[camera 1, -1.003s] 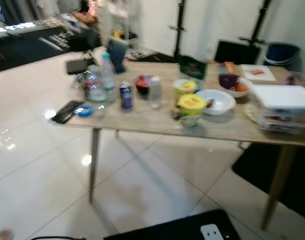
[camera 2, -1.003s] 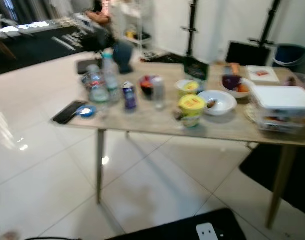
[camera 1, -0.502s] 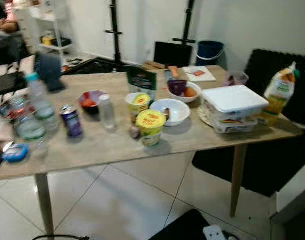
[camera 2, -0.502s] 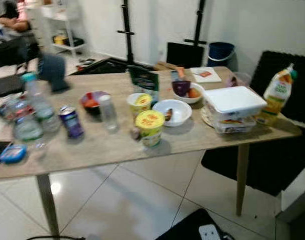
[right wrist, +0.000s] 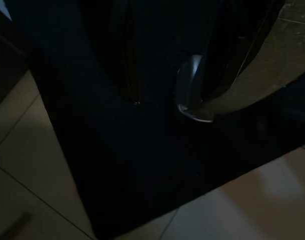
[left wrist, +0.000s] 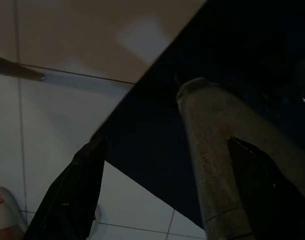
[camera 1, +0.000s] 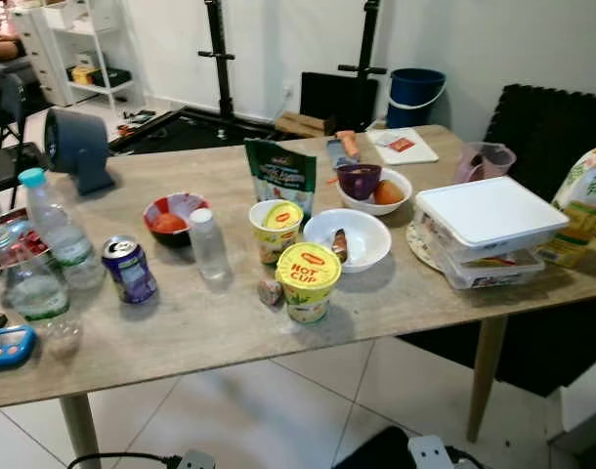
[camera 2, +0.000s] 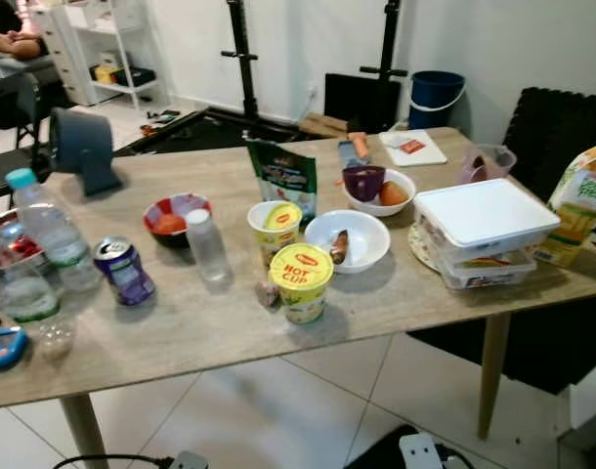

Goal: Restocking fridge

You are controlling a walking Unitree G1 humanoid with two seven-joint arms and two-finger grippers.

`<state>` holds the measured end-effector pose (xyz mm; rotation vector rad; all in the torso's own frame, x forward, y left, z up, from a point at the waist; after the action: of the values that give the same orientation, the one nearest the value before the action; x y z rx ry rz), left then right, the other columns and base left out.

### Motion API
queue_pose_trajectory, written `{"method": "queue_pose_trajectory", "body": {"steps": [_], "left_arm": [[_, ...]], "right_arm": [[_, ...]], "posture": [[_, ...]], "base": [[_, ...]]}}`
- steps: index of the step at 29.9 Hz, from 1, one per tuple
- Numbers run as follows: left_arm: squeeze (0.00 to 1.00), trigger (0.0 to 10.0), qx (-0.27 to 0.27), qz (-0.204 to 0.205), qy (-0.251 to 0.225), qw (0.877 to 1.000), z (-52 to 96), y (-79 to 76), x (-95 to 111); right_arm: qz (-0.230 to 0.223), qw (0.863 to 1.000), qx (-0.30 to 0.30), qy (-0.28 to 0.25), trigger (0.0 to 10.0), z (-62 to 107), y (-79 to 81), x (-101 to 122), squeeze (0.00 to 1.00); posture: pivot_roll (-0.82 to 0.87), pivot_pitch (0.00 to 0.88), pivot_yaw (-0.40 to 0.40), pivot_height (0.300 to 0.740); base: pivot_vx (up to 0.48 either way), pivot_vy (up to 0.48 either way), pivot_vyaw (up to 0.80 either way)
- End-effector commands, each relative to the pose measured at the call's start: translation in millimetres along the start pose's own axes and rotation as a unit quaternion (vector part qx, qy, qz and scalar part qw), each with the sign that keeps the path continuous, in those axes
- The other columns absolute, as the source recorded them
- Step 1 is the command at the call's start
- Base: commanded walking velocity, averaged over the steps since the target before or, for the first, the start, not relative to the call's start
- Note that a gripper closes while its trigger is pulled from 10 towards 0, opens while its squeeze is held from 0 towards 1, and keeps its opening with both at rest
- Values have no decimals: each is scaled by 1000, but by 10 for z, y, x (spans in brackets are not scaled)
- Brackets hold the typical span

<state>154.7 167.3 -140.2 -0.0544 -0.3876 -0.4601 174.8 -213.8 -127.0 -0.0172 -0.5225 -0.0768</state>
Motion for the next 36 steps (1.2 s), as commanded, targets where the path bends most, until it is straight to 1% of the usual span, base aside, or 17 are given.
{"method": "queue_pose_trajectory", "body": {"steps": [1,7,9,11,15,18,23,26,28,31,32,35,36], "left_arm": [[0,10000,-3,8,10,1000,6,-23,-86],[0,10000,-4,21,6,1000,4,-27,-69],[0,10000,-1,20,6,1000,3,-17,-59],[0,10000,1,29,3,1000,3,-7,-47],[0,10000,4,28,2,1000,4,10,-37],[0,10000,3,37,1,999,4,8,-31],[0,10000,2,35,-2,999,1,3,-16],[0,10000,2,38,-3,999,-1,0,-4],[0,10000,2,38,-3,999,-1,-1,-2],[0,10000,2,37,-3,999,-1,-4,-2],[0,10000,1,37,-3,999,-1,-4,-4],[0,10000,1,37,-2,999,0,-2,-7],[0,10000,0,36,-2,999,0,-4,-10]], "right_arm": [[-6,1000,-1,2,10000,6,-7,-35,0],[-10,1000,-1,-1,10000,5,-7,-21,0],[-11,1000,0,-3,10000,4,-6,-9,0],[-12,1000,0,-5,10000,2,-6,6,0],[-13,1000,0,-7,10000,0,-5,21,0],[-15,1000,0,-8,10000,-1,-3,32,0],[-23,1000,-7,-18,10000,-2,-28,74,0],[-29,999,-10,-33,10000,-5,-56,175,0],[-29,999,-11,-37,10000,-6,-63,202,0],[-38,996,-16,-75,10000,-3,-117,435,0],[-47,994,-18,-101,10000,10,-163,587,0],[-65,987,-23,-145,10000,51,-268,828,0],[-70,984,-27,-161,10000,77,-339,914,0]], "posture": [[-95,0,36,740],[-95,0,34,740],[-96,0,34,740],[-97,0,35,740],[-97,0,36,740],[-97,0,37,740],[-96,0,38,740],[-96,0,37,740],[-96,0,37,740],[-97,0,35,740],[-98,0,35,740],[-101,0,38,740],[-101,0,38,740]], "base": [[0,0,0],[0,0,0],[0,-326,0],[0,-444,0],[0,-446,0],[0,0,0],[0,0,0],[0,0,0],[0,0,0],[0,0,0],[0,0,0],[0,0,0],[0,0,0]]}}
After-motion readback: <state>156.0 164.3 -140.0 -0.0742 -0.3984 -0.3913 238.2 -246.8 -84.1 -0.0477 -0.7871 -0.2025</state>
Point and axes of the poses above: a point about 5 cm out from each wrist's last joint towards the gripper, its own z axis pointing back from the gripper into the wrist, its own x axis along the axis of the wrist's last joint, y = z × x, the point moved 4 cm from there along -z, pointing out of the wrist towards the gripper, and after that the axes turned 9 degrees about -z, right-handed, at the moved point
